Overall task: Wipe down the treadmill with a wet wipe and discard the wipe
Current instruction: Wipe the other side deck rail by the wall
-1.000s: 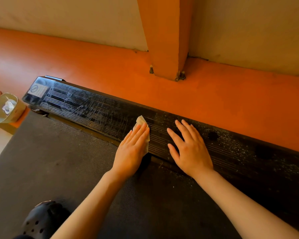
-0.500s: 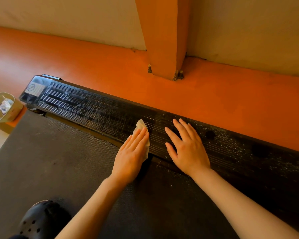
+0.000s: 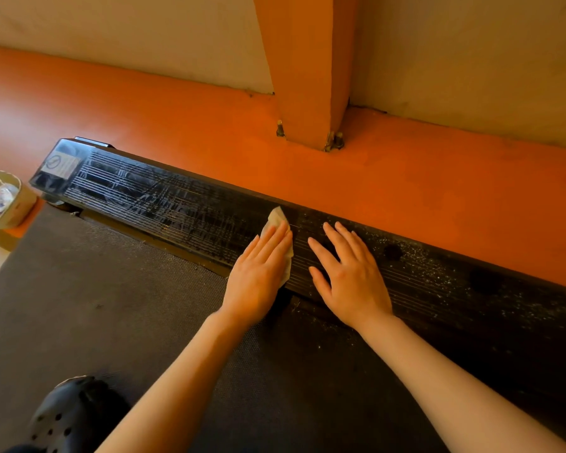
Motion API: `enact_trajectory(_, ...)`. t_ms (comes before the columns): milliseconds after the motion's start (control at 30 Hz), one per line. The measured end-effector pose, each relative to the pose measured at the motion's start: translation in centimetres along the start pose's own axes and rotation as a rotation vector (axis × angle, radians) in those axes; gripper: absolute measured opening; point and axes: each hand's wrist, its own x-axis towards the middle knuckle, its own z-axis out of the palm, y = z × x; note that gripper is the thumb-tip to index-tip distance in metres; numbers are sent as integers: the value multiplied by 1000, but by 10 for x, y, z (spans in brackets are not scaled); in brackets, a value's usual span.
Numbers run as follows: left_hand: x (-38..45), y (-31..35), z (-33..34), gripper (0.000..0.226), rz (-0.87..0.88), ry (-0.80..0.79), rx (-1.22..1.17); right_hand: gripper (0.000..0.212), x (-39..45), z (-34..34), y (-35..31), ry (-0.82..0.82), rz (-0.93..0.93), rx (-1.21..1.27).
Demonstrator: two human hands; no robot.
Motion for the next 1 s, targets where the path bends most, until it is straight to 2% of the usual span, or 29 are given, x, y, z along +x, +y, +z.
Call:
enact_trajectory(133,-37,6,3,55,-40,6,-38,52,0,0,0,-7,5,-11)
enact_trajectory(433,51,8,-6,62,0,-42,20,52,-13,-7,6,51,18,-68)
enact_trajectory(600,0,14,6,57,12,-5,-21,47,-34,-12,24,84,109,-117)
enact_trajectory(733,-22,21,8,56,-9,-6,-50,54,-39,-11,28,61,142,-86)
enact_trajectory(867,20,21,4,57,31,-22,-16,54,-39,-11,27,63,152,-71)
enact_trajectory(1000,58,27,5,55,0,-16,13,54,-39,-11,28,58,156,-56)
